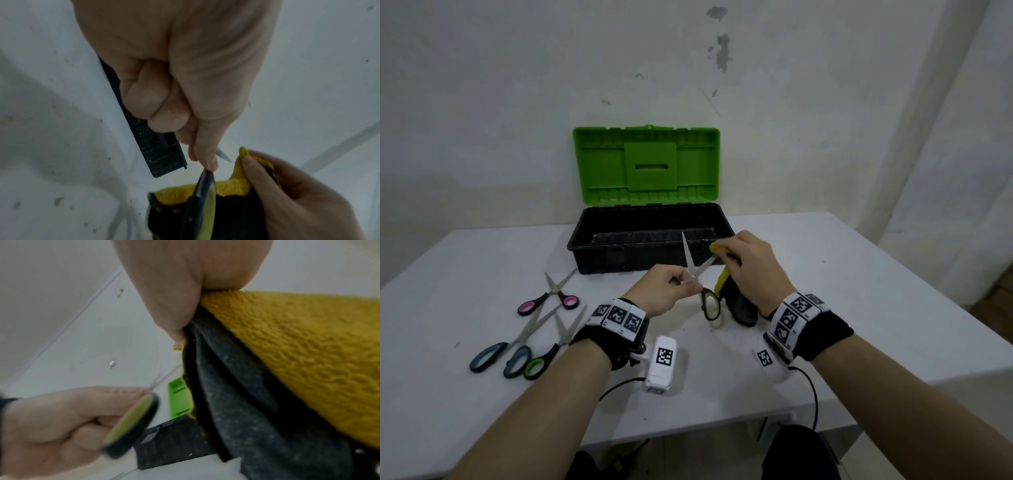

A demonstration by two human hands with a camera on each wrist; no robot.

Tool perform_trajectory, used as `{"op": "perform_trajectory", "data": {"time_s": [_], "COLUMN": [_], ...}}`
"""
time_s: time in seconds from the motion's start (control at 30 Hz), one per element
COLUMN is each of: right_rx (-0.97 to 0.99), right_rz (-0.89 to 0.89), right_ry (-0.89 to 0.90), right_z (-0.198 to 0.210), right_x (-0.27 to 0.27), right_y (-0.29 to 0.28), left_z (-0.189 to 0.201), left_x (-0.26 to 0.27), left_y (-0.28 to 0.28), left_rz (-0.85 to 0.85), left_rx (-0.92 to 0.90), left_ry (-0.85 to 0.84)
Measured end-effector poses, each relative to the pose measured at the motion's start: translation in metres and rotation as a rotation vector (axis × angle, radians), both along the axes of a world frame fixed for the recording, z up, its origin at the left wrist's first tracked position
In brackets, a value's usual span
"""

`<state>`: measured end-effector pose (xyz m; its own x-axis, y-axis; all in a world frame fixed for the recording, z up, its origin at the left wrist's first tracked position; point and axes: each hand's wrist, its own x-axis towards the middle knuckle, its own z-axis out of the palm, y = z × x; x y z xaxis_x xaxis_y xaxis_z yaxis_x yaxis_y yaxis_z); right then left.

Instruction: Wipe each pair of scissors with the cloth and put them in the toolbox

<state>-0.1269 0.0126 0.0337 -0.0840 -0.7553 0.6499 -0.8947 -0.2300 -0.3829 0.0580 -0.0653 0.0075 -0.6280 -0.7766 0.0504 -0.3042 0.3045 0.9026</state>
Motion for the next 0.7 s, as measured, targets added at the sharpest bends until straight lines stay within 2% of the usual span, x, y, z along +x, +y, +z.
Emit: {"op": "perform_trajectory", "data": {"time_s": [0.07,0.17,0.23,0.33,0.4,0.47,0.53,0.6,0.7], "right_rx": [0.117,0.25,0.241,0.182,0.108,0.119,0.185,0.186,0.11], "right_rz": [0.053,0.009,-0.094,-0.214,-0.12,0.056,0.143,0.127,-0.025], "right_ry": [0.087,0.138,0.064,-0.002,-0.028,0.054,0.16,0.152,-0.006], "right_z": [-0.003,-0.003,0.002,0.008,0.008,0.0,-0.01,-0.013,-0.004], "right_x": [0.012,0.011,-0.001,-0.017,-0.012,0.002,0.012,0.009,-0.005], "right_y": [0.003,-0.001,-0.006,-0.008,-0.004,0.002,0.005,0.002,-0.004], "left_z": [0.0,0.0,-0.003,-0.007,-0.007,-0.007,-0.005,-0.005,-0.005], "left_x": [-0.002,-0.003,0.0,0.004,0.004,0.003,0.002,0.002,0.003], "left_y": [-0.001,-0.003,-0.005,-0.007,-0.006,-0.005,-0.003,-0.001,-0.001], "left_rz": [-0.006,-0.026,-0.023,-0.018,-0.002,-0.005,-0.015,-0.026,-0.026], "left_rx": [-0.088,-0.164,-0.166,-0.064,0.009,0.064,0.072,0.064,0.054], "left_ry": [-0.038,-0.1,-0.097,-0.039,-0.01,0.004,0.018,0.03,0.035]}}
